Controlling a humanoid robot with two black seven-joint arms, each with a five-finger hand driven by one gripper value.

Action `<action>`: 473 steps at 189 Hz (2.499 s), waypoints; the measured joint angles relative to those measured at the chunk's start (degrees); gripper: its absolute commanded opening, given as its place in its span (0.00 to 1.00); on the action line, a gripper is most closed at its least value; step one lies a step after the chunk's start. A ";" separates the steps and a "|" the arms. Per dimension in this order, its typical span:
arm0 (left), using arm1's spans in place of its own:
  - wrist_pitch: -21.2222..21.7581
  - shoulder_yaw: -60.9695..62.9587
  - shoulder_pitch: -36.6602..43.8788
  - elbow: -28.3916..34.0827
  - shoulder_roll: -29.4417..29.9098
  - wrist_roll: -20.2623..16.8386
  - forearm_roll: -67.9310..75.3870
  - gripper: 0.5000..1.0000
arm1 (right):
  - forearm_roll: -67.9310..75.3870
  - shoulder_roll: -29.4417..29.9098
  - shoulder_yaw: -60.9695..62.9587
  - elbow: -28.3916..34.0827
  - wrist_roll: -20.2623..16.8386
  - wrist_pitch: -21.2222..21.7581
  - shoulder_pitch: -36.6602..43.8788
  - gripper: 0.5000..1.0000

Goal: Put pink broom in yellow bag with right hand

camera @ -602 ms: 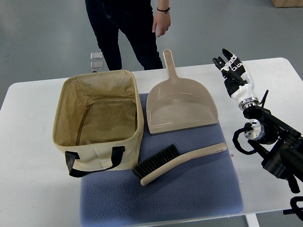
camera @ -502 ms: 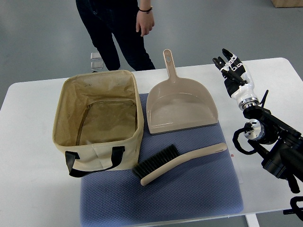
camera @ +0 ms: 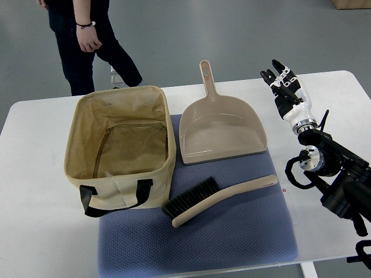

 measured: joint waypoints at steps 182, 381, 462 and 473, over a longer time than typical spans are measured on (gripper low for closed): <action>0.01 0.01 -0.01 -0.05 0.00 0.00 0.01 1.00 | -1.28 -1.40 -1.71 0.30 -0.03 -1.59 2.73 0.86; -0.01 0.05 -0.01 -0.13 0.00 0.00 0.02 1.00 | -53.64 -35.03 -46.66 33.90 -0.71 -1.66 23.10 0.86; 0.00 0.05 -0.01 -0.12 0.00 -0.01 0.02 1.00 | -69.96 -35.52 -47.50 42.00 -5.72 0.32 23.73 0.86; 0.00 0.05 -0.01 -0.11 0.00 -0.01 0.02 1.00 | -70.89 -34.68 -47.45 41.96 -7.26 0.20 23.22 0.86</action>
